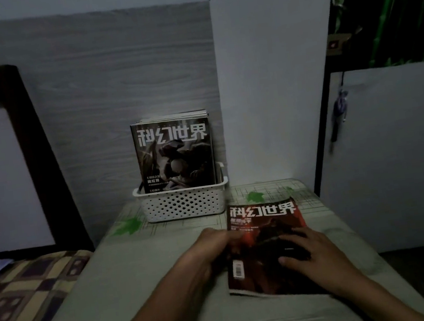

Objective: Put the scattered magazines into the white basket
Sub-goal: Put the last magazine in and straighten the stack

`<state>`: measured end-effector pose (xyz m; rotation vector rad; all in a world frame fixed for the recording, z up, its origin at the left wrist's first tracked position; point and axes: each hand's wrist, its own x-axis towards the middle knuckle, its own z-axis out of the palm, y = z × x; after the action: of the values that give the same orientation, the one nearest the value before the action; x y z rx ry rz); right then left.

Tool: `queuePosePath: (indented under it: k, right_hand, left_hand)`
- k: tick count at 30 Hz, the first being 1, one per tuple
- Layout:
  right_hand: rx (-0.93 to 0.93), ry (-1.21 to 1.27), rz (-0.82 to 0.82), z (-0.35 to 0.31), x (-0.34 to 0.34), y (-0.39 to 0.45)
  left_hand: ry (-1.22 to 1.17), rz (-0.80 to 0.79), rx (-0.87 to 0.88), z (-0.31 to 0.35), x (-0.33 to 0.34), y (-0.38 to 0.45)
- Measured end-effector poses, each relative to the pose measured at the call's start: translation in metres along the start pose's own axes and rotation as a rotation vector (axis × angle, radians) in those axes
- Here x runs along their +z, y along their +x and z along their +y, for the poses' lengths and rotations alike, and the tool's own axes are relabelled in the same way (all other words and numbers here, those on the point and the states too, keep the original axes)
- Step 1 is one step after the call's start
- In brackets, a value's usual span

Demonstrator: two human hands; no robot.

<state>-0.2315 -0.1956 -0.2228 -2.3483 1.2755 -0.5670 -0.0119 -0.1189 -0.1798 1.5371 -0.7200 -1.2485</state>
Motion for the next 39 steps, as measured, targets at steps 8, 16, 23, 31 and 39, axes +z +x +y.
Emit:
queuePosePath:
  k: [8, 16, 23, 31, 39]
  right_hand:
    - [0.557, 0.881, 0.205, -0.007, -0.028, 0.001]
    - [0.231, 0.987, 0.15, -0.072, -0.06, 0.032]
    - [-0.252, 1.053, 0.335, -0.201, -0.091, 0.123]
    - [-0.153, 0.867, 0.44, -0.201, -0.013, 0.208]
    - [-0.11, 0.876, 0.153, -0.166, 0.036, 0.242]
  left_hand:
    - [-0.008, 0.026, 0.169, -0.022, 0.012, -0.043]
    - [-0.125, 0.172, 0.697, 0.006, -0.032, -0.053]
    - [-0.019, 0.58, 1.057, 0.108, -0.108, -0.022]
    - [0.356, 0.839, 0.745, 0.101, -0.175, 0.07]
    - [0.4, 0.264, 0.6, 0.088, -0.206, 0.125]
